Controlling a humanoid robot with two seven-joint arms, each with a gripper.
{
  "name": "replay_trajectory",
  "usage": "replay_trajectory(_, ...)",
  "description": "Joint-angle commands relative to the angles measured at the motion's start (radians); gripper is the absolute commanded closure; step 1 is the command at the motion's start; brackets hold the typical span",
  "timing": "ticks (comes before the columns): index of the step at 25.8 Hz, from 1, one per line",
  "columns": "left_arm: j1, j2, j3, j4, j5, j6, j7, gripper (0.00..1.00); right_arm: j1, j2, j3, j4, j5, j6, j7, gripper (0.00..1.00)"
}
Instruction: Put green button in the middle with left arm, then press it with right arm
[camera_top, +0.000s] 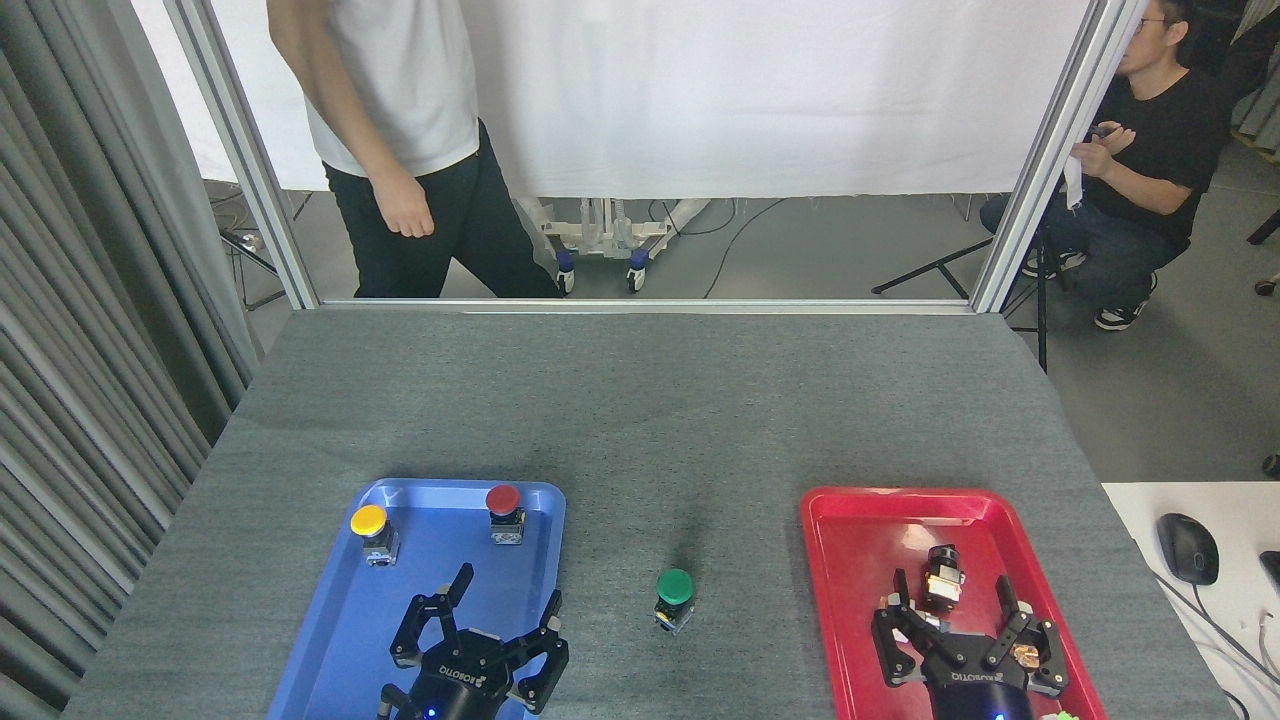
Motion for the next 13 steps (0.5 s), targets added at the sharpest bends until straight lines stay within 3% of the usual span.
replay_trajectory(1,-0.017,-0.017,-0.052,0.011,-0.003,0.001,-0.001,0.00,0.004,0.000,-0.001,-0.005,0.000,0.000,-0.001,0.00)
replay_trajectory(13,-0.136,-0.100,-0.193,0.271,-0.010,0.004,0.007,0.00,0.008,0.013,0.001,-0.006,0.000,0.000,-0.001,0.00)
